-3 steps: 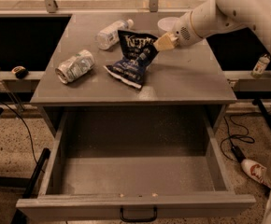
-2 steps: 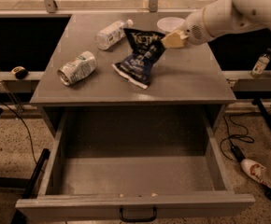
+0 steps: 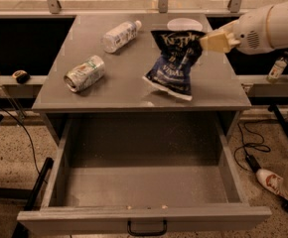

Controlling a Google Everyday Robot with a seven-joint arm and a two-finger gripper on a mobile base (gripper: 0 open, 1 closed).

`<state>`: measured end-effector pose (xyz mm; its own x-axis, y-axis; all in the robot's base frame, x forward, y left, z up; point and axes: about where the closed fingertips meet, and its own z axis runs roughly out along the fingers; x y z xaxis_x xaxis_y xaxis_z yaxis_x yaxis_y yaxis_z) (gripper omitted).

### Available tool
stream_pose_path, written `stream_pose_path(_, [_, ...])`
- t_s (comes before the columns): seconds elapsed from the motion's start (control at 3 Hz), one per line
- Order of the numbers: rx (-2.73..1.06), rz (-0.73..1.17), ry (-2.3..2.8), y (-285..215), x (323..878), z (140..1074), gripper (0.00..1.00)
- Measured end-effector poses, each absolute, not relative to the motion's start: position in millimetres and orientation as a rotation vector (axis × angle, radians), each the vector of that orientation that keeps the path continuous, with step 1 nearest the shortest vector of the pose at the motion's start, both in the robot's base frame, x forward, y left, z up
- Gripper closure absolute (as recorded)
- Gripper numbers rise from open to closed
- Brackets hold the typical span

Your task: Place blue chip bag into top drawer

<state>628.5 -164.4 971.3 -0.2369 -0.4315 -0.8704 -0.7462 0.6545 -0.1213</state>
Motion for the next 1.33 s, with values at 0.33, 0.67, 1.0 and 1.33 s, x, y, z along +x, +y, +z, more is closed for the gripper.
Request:
stream_pose_path(0.33, [-0.971,0.436,1.856,-152.1,586.6,986.1,1.0])
stream_pose_path(0.67, [-1.046,0.468,1.871,-126.5,553.4,982.9,1.0])
stream_pose_path(1.0, [-1.105,0.498,1.894,-104.0,525.5,972.6,1.0])
stream_pose_path(1.33, [-1.191,0.432,1.925,-90.2,508.7,965.6,1.0])
